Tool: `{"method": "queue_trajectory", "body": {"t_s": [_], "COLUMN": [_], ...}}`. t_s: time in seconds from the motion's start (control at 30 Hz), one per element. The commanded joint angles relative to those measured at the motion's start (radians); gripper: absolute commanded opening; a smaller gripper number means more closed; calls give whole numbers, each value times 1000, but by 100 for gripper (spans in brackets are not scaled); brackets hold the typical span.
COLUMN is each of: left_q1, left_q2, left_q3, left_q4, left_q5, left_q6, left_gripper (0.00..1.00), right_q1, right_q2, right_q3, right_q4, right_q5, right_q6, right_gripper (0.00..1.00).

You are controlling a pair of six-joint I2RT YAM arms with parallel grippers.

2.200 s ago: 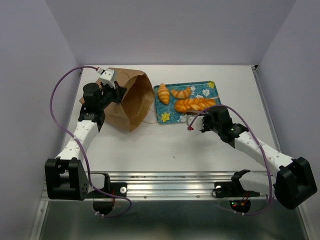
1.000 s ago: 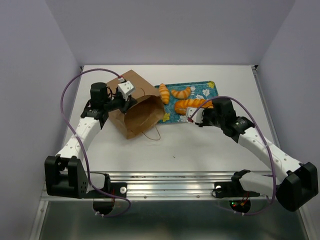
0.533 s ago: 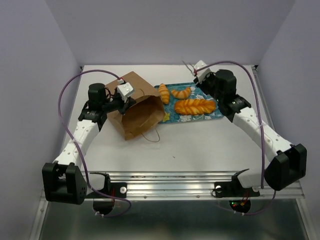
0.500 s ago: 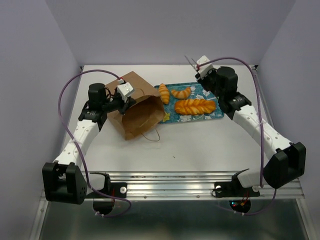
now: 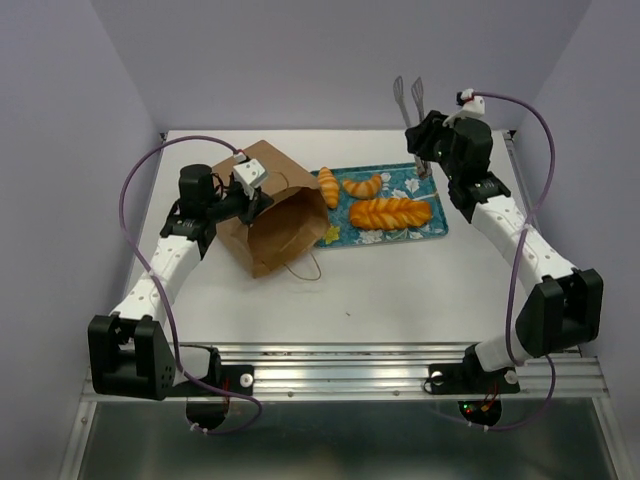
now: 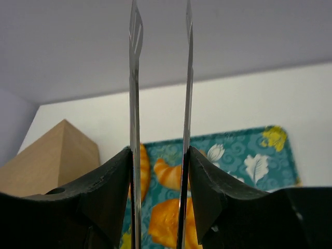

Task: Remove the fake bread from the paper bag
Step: Take out the fake bread from the paper bag.

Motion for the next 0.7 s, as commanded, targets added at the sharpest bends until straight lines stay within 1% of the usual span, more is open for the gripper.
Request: {"method": "queue_trajectory", "body": {"t_s": [0.0,0.03,0.1,0.17,0.23,0.3,0.4,0.5,0.6,0.67], "left_q1": [-2,-2,-2,-2,-2,-2,-2,-2,-2,-2], "left_q2": [-51,-53,-53,-51,-54,-56,-54,-40,-11,-1], "left_q3": [14,10,6,1,-5,-9,-10,-2,12,18], "left_q4": [72,72,81,87,87,87,89,92,93,93], "left_q5": [3,6,3,6,18,21,17,20,30,33], "left_q6": [-27,-22,-22,-21,-7,7,11,8,4,4], "left_gripper": [0,0,0,0,0,0,0,0,0,0], "right_q1": [-10,-10,-10,-19,-20,-20,-20,-20,-20,-20], "right_q2": [-49,-78,-117,-174,-226,-253,-309,-387,-456,-473], "right_q3": [-105,-129,-189,-292,-388,-436,-513,-591,-630,-627], "right_q4": [70,73,107,133,193,201,199,198,167,143], "right_q5": [-171,-182,-223,-249,-312,-387,-471,-504,-557,-593], "right_q6": [272,318,352,424,481,501,528,542,524,507], "right_gripper": [52,52,53,53,53,57,59,61,61,61]}}
